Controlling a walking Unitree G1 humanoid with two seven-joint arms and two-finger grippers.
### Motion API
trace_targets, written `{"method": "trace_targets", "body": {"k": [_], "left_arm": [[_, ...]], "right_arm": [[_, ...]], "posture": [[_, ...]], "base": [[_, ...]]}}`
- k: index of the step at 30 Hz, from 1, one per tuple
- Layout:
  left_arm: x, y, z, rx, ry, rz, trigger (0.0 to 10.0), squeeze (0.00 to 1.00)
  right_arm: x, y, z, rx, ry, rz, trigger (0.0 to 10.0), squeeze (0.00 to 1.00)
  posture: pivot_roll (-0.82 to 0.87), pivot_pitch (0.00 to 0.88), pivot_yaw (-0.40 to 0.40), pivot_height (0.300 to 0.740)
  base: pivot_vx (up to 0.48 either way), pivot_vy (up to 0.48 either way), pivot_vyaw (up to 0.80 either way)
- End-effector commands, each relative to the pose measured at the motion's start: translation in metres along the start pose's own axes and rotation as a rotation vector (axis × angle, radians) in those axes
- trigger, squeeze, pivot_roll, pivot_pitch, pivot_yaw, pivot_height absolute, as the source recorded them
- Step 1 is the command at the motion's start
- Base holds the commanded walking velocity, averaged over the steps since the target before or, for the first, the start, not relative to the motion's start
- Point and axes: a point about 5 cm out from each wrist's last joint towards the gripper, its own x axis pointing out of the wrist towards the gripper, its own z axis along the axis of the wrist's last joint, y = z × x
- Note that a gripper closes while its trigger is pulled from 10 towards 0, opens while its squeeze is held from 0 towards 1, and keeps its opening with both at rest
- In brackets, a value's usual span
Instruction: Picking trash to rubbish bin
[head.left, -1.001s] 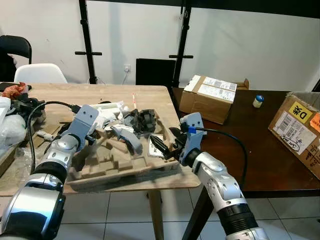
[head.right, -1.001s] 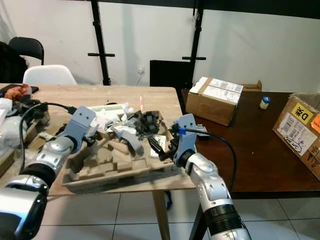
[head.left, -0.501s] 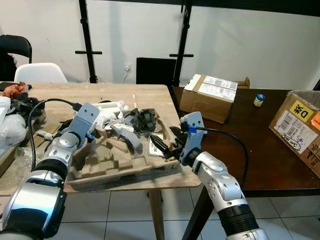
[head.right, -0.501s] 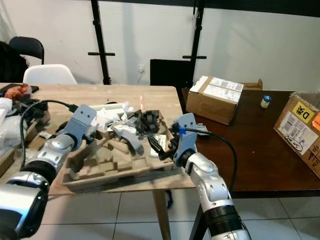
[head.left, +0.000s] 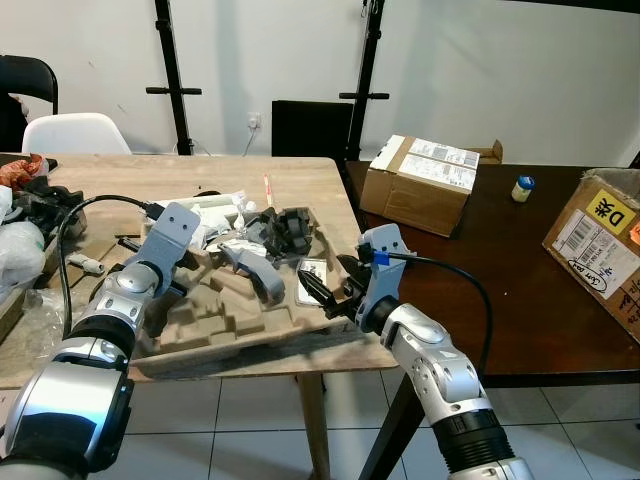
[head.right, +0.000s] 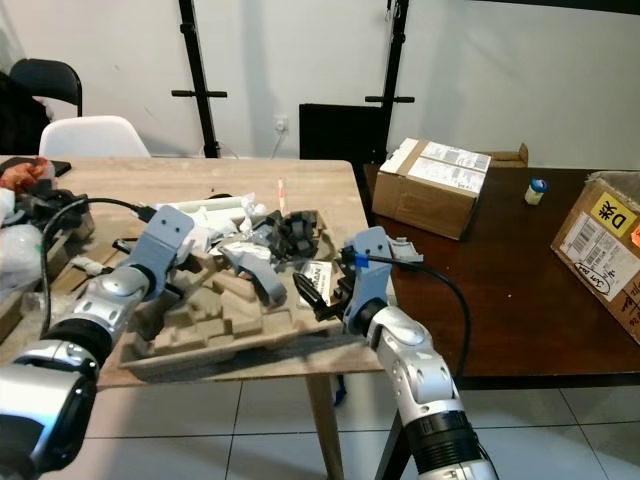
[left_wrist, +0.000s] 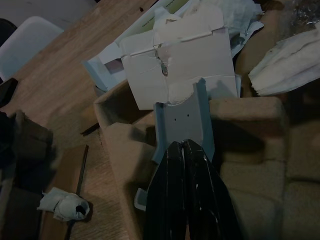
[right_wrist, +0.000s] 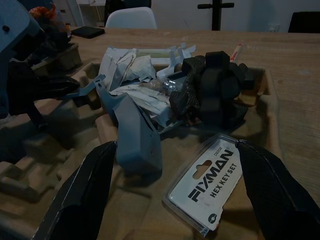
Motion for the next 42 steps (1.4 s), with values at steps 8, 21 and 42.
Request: {"method": "trace_targets", "body": {"k": [8,21,42], "left_arm": [[-0.004,0.02,0.003,-0.08,-0.026,0.063,0.0,0.0],[-0.014,0.063,0.027,-0.132,-0.139,0.157,0.0,0.0],[-0.007,0.031,0.018,-0.209,-0.108,-0.068,10.0,1.0]], "right_arm": [[-0.001,0.001,0.001,0.021,-0.003,-0.008,10.0,0.0],[0.001,0.0,0.003,0.023,-0.016,-0.011,10.0,0.0],[-0.002,0.001,0.002,0.022,-0.02,-0.019,10.0,0.0]], "posture": [[0.04,0.159,-0.02,0.74],[0.05,0.138,-0.017,0.74],[0.04,0.129,0.004,0.74]], "base": [[0.0,0.0,0.0],[0.0,0.0,0.0],[0.0,0.0,0.0]]}}
